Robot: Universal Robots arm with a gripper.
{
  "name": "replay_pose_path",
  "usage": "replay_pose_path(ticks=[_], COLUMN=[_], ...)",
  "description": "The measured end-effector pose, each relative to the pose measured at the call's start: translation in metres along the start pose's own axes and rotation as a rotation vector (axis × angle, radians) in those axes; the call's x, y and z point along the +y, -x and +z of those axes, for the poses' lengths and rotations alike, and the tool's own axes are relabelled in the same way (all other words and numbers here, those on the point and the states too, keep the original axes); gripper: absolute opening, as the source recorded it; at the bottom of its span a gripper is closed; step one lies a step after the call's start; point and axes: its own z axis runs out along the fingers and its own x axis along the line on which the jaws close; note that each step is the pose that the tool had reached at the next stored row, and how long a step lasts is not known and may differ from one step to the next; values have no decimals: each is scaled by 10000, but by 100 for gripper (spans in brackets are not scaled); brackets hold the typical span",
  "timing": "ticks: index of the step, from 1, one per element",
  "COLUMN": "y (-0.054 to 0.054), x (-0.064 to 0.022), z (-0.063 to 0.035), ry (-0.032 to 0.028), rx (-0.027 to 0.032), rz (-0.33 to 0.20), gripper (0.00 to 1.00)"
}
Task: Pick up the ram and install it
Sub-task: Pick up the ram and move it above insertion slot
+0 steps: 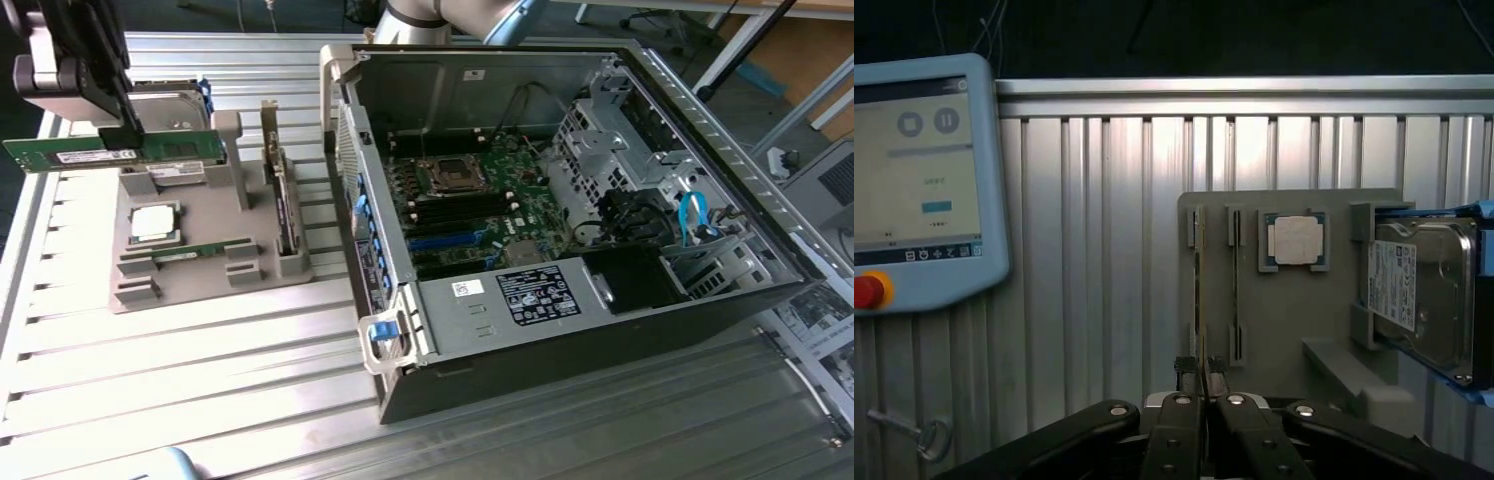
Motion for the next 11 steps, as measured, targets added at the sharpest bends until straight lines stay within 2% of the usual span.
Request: replay_pose_path(ticks=[6, 11], y=[-3, -3], x=[-1, -1], z=[-57, -60], ry=[0, 0], rx=[0, 0], rz=[0, 0], gripper=[12, 12])
